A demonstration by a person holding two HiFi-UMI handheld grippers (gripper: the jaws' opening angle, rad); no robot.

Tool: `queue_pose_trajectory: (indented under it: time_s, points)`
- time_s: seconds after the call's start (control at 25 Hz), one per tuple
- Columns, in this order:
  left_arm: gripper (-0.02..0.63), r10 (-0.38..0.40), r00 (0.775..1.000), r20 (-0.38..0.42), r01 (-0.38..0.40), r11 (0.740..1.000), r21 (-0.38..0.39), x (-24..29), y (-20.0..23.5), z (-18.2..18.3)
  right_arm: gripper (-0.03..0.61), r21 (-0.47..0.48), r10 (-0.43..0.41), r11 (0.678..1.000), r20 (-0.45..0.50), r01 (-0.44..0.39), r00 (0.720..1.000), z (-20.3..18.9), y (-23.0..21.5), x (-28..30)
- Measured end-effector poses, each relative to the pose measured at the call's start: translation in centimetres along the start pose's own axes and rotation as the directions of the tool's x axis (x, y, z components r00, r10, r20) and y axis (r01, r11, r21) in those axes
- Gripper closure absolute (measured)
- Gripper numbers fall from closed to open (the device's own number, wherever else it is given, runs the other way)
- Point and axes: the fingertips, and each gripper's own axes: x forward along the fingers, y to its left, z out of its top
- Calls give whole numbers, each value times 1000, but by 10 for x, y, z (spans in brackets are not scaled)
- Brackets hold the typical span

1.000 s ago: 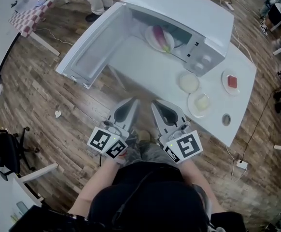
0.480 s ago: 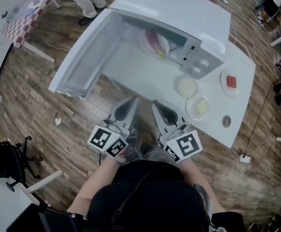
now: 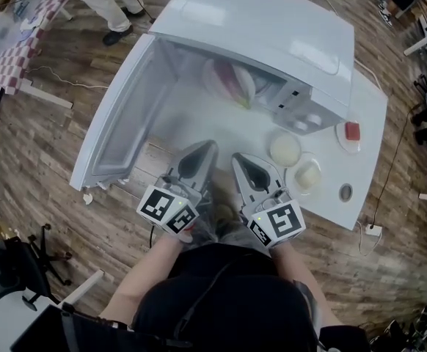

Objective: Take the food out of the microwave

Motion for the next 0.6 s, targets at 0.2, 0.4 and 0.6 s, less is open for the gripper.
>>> queue_pose_trajectory:
  time_s: [0.2,0.4,0.6]
  points:
    - [601,-15,999,-40,15,1000,-16,22,28,2,558,40,-55,998,-13,55,998,0,-19,27]
    - [601,-43,996,-82,42,999,-17,42,51,5,558,111,-115,987,-37,118,993,-6,-35,49]
    - [601,-63,989,-134,59,998,-31,62,71,2,558,214,-199,953,-86,213,976,-23,-57,68]
